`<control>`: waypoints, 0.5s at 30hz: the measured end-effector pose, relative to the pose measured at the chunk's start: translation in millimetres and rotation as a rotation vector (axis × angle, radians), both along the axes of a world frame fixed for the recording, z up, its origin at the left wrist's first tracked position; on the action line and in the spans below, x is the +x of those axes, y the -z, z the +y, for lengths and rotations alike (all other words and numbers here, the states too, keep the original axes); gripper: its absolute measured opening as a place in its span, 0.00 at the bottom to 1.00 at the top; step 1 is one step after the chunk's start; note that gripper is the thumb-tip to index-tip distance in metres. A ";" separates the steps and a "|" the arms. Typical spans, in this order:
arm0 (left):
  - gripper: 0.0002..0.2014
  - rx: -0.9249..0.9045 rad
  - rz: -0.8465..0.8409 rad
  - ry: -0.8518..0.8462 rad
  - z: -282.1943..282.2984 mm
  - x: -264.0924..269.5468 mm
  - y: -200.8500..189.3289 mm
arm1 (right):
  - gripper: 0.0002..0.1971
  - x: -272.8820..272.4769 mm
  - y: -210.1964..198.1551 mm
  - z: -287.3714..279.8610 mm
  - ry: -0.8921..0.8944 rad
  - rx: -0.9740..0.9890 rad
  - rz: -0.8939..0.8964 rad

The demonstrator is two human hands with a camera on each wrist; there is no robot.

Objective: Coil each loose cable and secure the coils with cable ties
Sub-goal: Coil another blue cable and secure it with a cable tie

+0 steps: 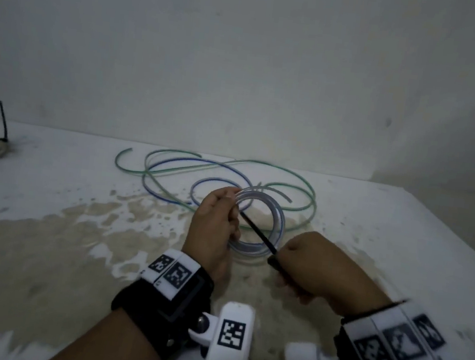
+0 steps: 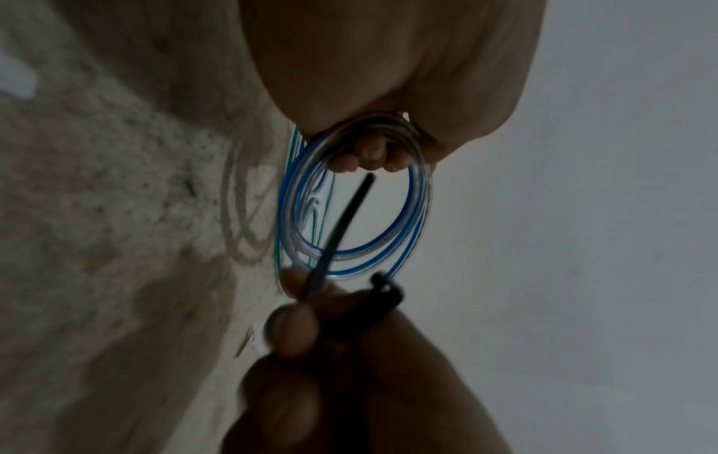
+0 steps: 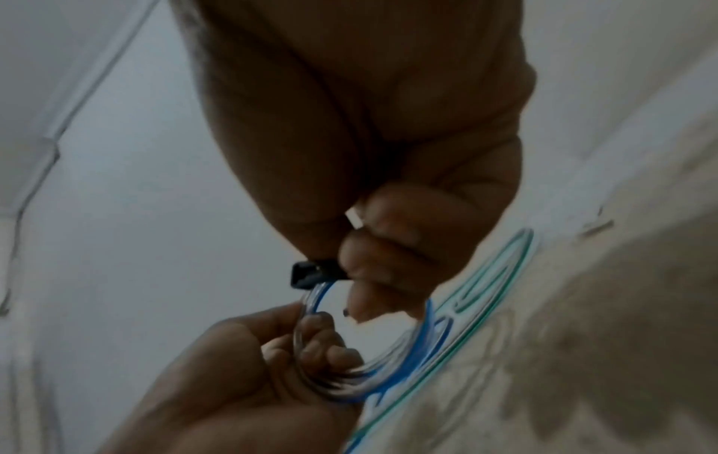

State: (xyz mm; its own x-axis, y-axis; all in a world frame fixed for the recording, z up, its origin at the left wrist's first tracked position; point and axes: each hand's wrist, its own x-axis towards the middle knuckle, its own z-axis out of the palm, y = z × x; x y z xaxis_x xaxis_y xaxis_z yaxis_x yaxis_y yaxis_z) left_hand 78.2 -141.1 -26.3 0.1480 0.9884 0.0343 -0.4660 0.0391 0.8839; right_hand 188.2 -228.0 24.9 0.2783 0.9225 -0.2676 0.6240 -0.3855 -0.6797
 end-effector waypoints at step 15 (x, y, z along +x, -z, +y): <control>0.08 0.201 0.302 0.237 -8.7 -1.0 -3.1 | 0.18 2.8 25.1 21.0 0.103 0.343 0.673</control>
